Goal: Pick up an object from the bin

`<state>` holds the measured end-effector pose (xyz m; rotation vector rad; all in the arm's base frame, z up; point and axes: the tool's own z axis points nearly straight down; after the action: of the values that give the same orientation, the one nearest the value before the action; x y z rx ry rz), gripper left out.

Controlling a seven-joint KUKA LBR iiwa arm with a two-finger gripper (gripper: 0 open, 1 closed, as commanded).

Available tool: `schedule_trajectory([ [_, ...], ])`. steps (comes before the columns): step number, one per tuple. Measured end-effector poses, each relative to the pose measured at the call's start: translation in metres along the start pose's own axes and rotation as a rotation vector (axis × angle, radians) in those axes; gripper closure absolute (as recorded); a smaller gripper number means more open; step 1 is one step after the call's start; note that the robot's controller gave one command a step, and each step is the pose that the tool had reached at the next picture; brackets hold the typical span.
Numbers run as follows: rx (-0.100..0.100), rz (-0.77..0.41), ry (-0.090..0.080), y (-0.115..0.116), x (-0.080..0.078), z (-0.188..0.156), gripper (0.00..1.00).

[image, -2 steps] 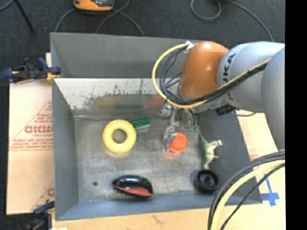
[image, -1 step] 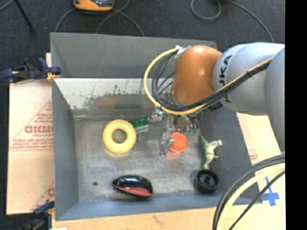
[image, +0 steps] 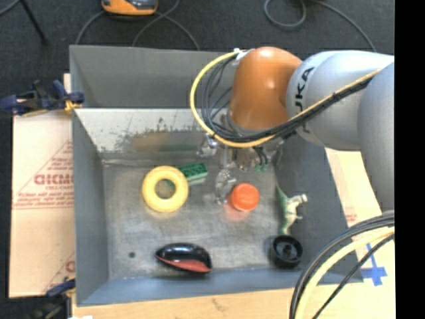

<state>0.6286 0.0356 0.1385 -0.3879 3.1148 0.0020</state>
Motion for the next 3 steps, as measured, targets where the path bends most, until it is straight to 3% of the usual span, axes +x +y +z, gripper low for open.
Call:
schedule_trajectory([
  [1,0.001,0.018,-0.007,-0.004,-0.028,-0.004,0.00],
  [2,0.004,0.044,-0.010,0.003,-0.026,0.003,0.00],
  [3,0.001,-0.017,0.001,0.044,-0.021,0.053,0.00],
])
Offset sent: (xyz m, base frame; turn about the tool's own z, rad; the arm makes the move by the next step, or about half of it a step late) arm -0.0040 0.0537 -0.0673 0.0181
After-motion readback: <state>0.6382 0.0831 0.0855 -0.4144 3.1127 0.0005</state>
